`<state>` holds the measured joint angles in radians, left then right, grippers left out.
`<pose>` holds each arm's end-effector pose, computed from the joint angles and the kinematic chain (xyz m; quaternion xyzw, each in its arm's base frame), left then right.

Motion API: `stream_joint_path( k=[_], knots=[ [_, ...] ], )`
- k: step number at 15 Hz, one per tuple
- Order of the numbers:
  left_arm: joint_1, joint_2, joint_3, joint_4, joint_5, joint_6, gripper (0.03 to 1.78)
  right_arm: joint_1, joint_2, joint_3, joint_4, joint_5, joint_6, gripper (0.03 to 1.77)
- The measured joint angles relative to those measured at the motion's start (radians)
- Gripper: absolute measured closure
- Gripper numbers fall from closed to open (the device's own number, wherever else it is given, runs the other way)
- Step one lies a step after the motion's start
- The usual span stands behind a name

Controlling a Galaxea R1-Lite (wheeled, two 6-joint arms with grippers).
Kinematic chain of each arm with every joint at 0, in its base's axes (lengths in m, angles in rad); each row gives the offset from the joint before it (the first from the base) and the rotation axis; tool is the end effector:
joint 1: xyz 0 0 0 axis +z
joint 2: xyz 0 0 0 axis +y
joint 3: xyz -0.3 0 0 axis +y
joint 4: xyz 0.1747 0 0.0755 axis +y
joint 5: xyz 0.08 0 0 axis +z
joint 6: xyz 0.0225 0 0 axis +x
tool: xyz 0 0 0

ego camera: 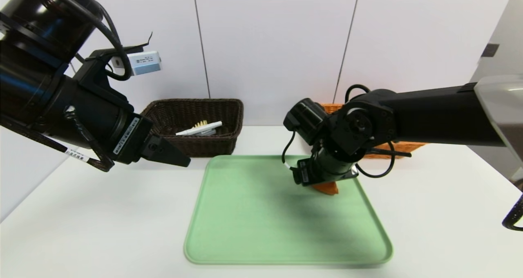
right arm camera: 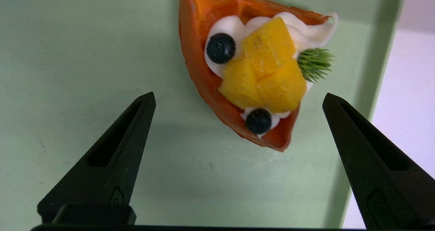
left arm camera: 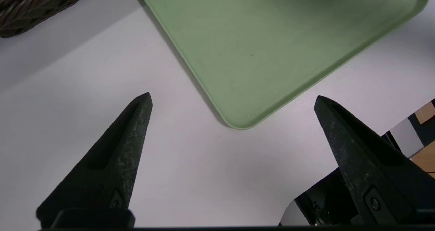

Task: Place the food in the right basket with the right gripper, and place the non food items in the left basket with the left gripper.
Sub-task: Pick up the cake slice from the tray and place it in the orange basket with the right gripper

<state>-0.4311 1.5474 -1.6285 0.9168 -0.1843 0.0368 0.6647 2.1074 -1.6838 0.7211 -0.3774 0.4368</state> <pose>0.2068 -0.0996 0.3136 0.0660 0.3975 -0.2842 0.8700 0.3084 0.2312 0.1630 -0.0829 0.4847 0.0157 0.8706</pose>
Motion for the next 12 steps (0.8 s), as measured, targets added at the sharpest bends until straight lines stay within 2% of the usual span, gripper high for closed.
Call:
stream_joint_path(
  k=[12],
  knots=[
    [0.002,-0.001,0.007,-0.010,0.001,0.001,0.12,-0.067,0.077,-0.076,0.000,0.057,0.038,0.13]
  ],
)
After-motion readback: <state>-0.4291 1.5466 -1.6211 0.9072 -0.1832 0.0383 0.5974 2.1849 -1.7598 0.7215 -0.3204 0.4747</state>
